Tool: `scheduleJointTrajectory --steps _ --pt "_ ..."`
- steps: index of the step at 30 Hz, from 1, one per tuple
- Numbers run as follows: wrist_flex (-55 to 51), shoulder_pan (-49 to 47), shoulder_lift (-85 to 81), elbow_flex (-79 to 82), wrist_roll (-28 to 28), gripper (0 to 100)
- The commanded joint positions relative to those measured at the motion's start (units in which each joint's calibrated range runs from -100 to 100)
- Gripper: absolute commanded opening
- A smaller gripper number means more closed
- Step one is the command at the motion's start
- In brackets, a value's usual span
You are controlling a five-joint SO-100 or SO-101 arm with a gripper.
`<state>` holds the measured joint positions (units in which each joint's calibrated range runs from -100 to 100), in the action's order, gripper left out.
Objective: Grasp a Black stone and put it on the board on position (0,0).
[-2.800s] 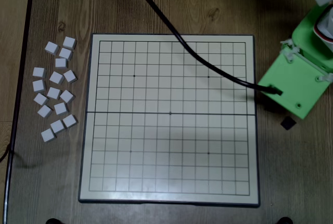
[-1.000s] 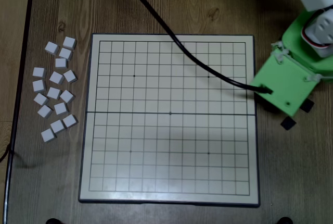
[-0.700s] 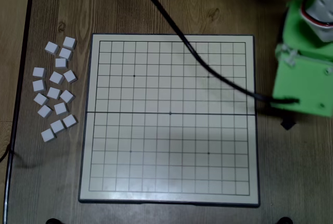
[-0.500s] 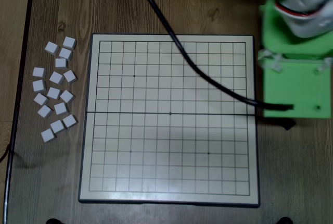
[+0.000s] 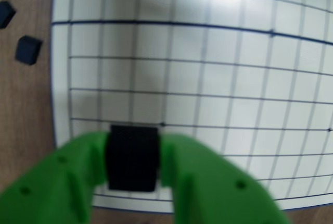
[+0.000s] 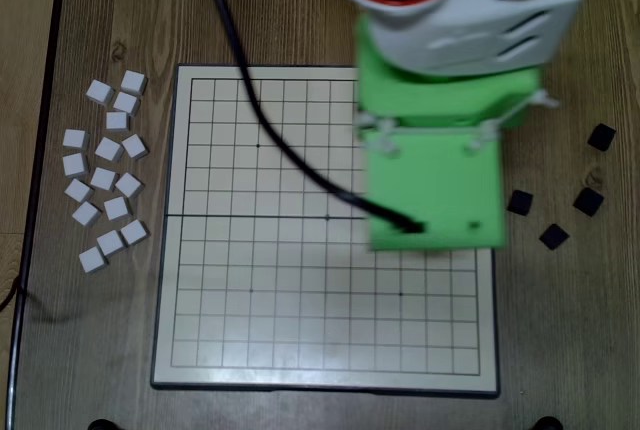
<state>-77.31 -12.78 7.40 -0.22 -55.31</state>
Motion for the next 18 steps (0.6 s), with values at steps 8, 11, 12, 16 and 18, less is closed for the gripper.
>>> scheduleJointTrajectory --steps 8,11,12,16,18 --pt "2.61 9.54 -3.29 -4.12 3.71 6" --pt "3.52 10.36 -2.44 -4.12 3.91 6" --pt "3.60 10.55 -2.18 -4.12 3.96 6" --pt "3.85 11.73 -0.57 -4.99 4.54 6" --pt "3.85 12.46 0.02 -5.38 4.98 6"
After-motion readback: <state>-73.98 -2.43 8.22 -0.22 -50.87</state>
